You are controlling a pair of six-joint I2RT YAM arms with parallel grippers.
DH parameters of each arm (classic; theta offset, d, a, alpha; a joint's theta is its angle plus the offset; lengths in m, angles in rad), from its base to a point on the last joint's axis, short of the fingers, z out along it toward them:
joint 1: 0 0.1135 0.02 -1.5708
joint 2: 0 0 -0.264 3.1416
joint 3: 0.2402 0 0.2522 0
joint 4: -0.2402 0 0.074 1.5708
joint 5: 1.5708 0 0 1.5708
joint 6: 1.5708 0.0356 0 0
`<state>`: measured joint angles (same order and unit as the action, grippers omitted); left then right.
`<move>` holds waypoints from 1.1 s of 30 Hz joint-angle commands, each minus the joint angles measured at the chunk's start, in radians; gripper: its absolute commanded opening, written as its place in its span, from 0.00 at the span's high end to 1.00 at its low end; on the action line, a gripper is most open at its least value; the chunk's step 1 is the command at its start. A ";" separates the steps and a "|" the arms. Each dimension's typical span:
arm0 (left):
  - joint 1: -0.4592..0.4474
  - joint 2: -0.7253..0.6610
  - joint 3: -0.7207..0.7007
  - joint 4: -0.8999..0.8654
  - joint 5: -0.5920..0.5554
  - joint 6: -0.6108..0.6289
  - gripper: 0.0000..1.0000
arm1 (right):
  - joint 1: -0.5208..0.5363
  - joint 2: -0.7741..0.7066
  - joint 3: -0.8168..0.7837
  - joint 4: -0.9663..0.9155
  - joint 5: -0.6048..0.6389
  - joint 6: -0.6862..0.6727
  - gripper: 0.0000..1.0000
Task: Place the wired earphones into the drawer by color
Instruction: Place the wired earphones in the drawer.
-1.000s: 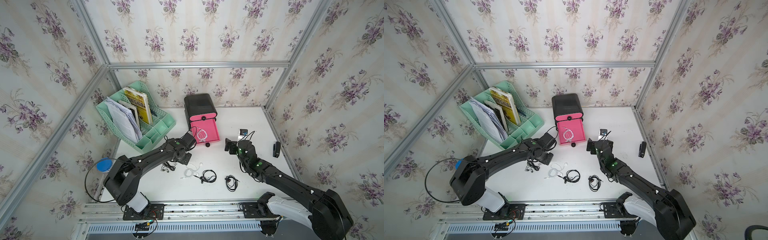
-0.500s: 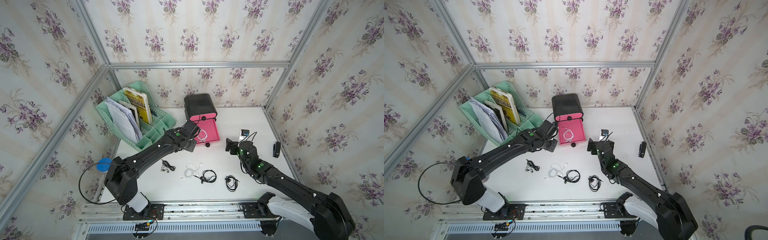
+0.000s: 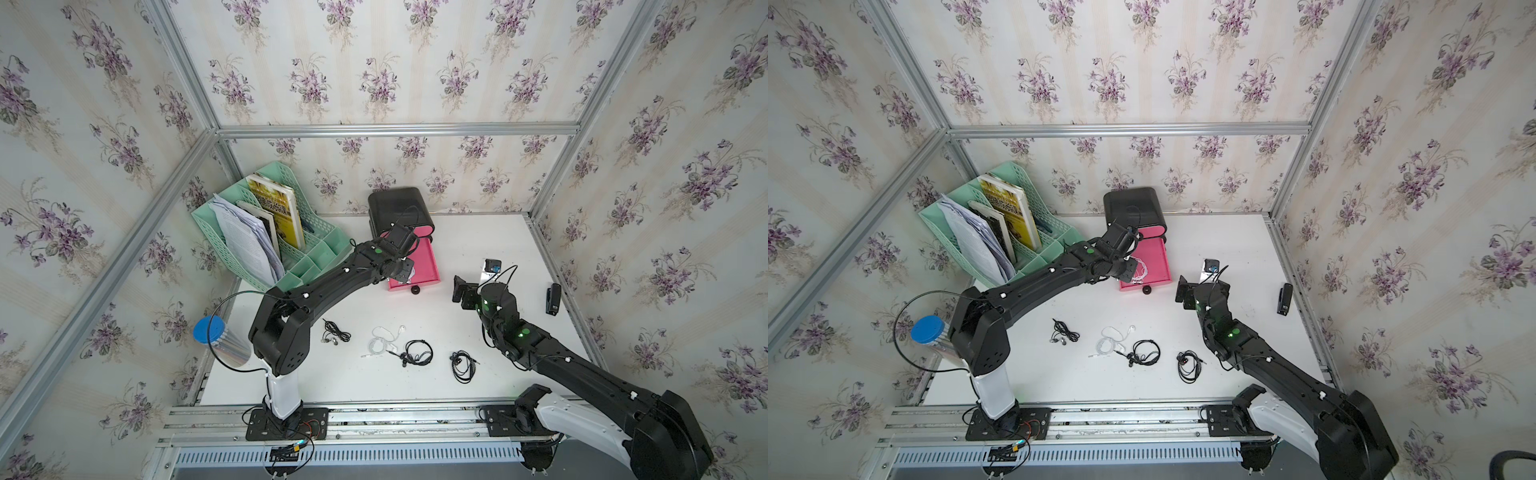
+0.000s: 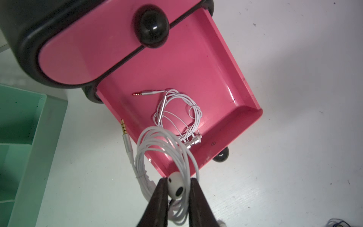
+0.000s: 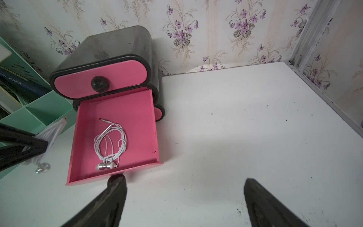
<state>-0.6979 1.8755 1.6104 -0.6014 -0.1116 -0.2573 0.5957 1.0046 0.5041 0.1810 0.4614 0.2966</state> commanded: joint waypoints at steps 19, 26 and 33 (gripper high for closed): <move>0.001 0.179 0.098 0.107 -0.013 -0.021 0.78 | -0.001 -0.010 -0.003 0.008 0.011 0.012 0.03; 0.000 0.194 0.106 0.105 -0.016 -0.023 0.68 | -0.001 -0.013 -0.004 0.009 0.013 0.010 0.03; 0.000 0.148 0.091 0.103 -0.012 -0.041 0.50 | -0.001 -0.011 -0.006 0.012 0.011 0.010 0.03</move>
<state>-0.6979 2.0533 1.7050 -0.5125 -0.1207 -0.2779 0.5953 0.9947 0.4999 0.1814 0.4622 0.3000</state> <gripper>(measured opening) 0.485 0.971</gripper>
